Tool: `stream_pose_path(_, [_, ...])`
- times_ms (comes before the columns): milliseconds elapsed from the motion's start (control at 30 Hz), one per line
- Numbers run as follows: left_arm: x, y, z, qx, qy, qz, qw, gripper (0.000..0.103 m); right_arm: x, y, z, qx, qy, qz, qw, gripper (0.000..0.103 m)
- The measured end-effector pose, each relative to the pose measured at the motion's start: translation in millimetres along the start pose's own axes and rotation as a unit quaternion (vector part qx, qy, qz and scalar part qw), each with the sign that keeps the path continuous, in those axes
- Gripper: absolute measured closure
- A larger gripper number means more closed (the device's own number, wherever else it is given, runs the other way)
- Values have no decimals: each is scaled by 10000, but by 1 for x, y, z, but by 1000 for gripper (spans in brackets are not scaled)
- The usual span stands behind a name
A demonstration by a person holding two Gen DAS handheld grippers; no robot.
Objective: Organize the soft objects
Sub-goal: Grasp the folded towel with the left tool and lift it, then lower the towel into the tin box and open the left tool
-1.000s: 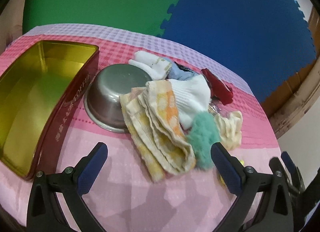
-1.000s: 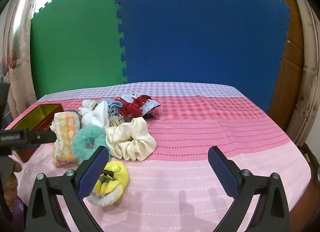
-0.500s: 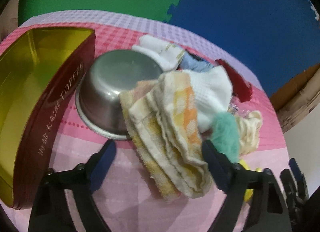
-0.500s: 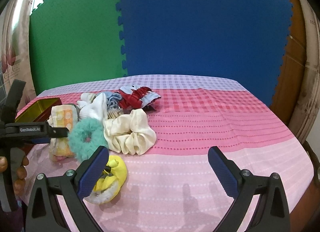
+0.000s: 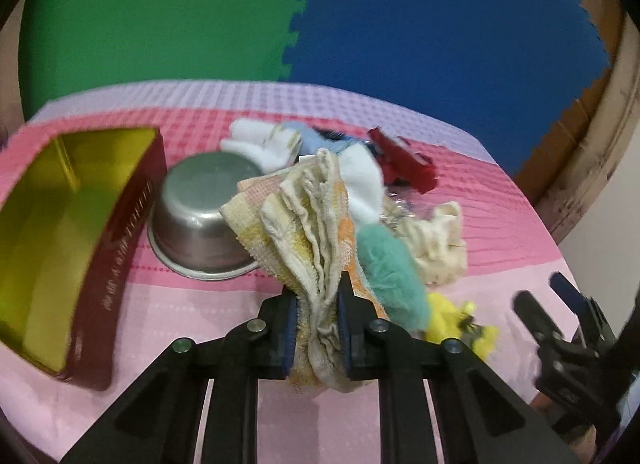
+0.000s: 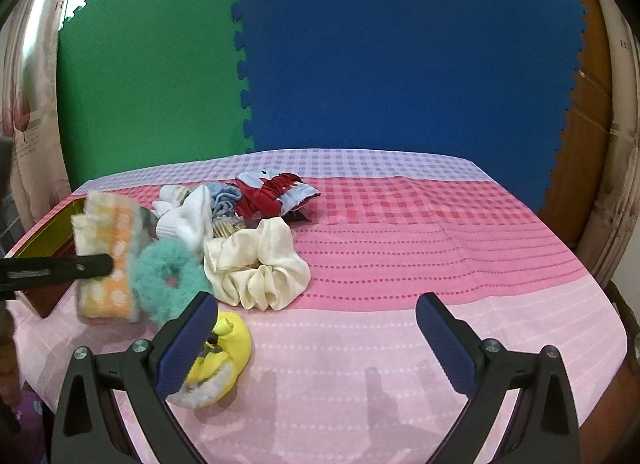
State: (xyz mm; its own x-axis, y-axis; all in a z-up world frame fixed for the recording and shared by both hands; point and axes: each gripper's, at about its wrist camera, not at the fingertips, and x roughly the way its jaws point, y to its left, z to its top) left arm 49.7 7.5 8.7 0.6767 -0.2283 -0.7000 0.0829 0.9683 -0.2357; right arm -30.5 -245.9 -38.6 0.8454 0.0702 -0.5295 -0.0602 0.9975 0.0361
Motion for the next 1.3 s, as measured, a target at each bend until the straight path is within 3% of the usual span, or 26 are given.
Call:
stream_pose_path(333, [-37, 2, 19, 147, -325, 329, 9988, 88, -7, 11, 2, -183, -39, 98, 9998, 1])
stream_pose_path(667, [-54, 62, 43, -61, -499, 852, 9951, 88, -6, 27, 6, -459, 90, 106, 9988, 1])
stream_pose_path(933, [-43, 130, 61, -252, -340, 1392, 9894, 88, 5, 34, 10, -515, 251, 57, 9983, 1])
stream_pose_path(1300, [-3, 185, 65, -440, 82, 1749, 9836, 85, 29, 37, 8, -510, 636, -5, 9967, 1])
